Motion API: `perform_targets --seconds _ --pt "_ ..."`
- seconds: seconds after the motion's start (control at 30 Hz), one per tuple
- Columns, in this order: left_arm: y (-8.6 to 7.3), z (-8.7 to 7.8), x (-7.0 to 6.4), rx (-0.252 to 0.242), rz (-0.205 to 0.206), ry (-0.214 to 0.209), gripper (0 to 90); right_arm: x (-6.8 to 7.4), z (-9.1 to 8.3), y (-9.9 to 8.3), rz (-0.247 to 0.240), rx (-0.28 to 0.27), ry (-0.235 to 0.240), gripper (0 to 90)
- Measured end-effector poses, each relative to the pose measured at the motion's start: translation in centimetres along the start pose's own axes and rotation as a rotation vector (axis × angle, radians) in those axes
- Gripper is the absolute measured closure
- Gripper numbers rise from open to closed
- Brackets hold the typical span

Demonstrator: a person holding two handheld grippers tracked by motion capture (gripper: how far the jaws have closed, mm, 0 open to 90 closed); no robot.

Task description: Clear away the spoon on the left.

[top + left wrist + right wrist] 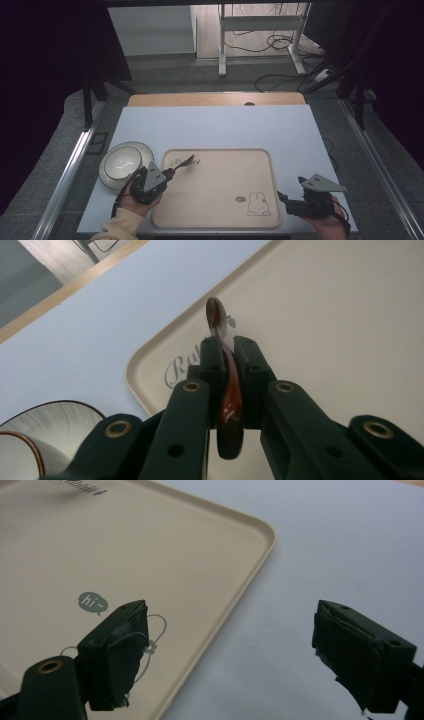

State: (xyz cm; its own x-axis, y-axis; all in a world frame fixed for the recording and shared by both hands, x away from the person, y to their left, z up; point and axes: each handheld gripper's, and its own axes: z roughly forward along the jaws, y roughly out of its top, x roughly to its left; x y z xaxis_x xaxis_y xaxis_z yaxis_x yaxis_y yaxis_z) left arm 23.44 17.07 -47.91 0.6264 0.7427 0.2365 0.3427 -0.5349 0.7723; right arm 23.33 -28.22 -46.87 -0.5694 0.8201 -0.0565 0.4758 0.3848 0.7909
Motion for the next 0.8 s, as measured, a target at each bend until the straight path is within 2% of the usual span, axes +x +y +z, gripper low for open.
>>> perform_targets --seconds 0.47,0.63,0.8 --pt "-0.6 1.0 -1.3 0.054 0.063 -0.011 83.8 0.0 0.1 -0.1 -0.005 0.007 0.003 15.1" --pt "-0.9 1.4 -1.9 0.086 0.115 -0.009 81.6 0.0 0.1 -0.1 -0.007 0.009 0.007 15.1" --pt "-1.2 1.8 -2.3 0.114 0.132 -0.025 80.5 0.0 0.2 -0.1 -0.008 0.012 0.010 15.1"
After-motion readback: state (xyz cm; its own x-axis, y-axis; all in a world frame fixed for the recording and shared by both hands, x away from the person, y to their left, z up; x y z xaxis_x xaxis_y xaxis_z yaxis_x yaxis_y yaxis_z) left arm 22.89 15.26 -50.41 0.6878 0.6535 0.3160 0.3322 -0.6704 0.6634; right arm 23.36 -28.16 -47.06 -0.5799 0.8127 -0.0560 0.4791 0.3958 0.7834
